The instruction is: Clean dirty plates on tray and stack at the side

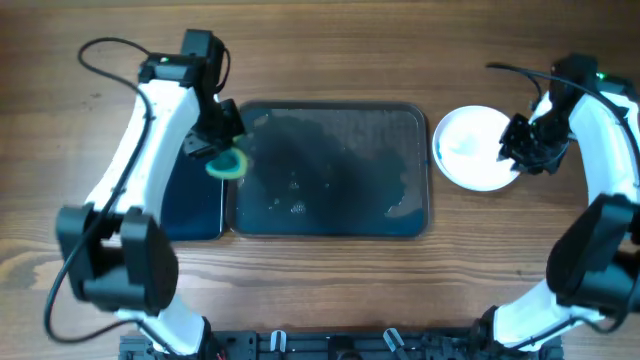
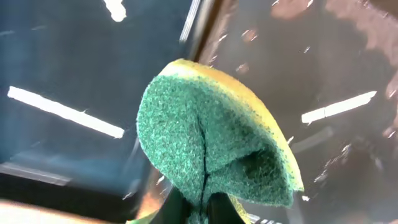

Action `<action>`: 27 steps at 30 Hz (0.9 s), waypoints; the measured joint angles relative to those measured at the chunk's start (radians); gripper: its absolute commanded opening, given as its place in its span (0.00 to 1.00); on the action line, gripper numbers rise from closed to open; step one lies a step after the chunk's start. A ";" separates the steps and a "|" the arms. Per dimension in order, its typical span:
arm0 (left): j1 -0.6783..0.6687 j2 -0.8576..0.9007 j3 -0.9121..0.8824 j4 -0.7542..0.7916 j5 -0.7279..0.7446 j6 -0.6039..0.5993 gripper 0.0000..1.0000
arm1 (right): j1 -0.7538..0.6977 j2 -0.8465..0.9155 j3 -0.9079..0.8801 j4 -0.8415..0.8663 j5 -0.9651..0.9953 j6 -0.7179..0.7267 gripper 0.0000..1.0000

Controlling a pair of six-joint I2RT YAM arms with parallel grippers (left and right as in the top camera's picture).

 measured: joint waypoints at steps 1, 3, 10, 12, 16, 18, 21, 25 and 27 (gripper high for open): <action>0.003 -0.019 0.000 -0.020 -0.016 0.006 0.04 | 0.021 -0.031 0.006 0.003 -0.003 -0.008 0.40; 0.009 -0.054 0.000 -0.044 -0.076 0.025 0.04 | 0.063 -0.096 0.014 0.015 -0.005 -0.013 0.43; 0.031 -0.058 -0.115 0.132 -0.195 0.164 0.04 | 0.135 -0.168 0.029 0.025 -0.010 -0.016 0.43; 0.048 -0.057 -0.180 0.214 -0.209 0.215 0.04 | 0.146 -0.168 0.029 0.026 -0.010 -0.016 0.43; 0.107 -0.056 -0.304 0.338 -0.235 0.280 0.04 | 0.168 -0.168 0.029 0.026 -0.010 -0.016 0.43; 0.136 -0.056 -0.338 0.369 -0.239 0.294 0.04 | 0.172 -0.168 0.029 0.026 -0.010 -0.016 0.43; 0.188 -0.056 -0.373 0.414 -0.247 0.307 0.05 | 0.174 -0.168 0.029 0.026 -0.010 -0.016 0.43; 0.230 -0.056 -0.392 0.461 -0.243 0.349 0.32 | 0.174 -0.168 0.029 0.026 -0.010 -0.016 0.43; 0.235 -0.056 -0.393 0.473 -0.232 0.383 1.00 | 0.174 -0.168 0.029 0.026 -0.010 -0.016 0.43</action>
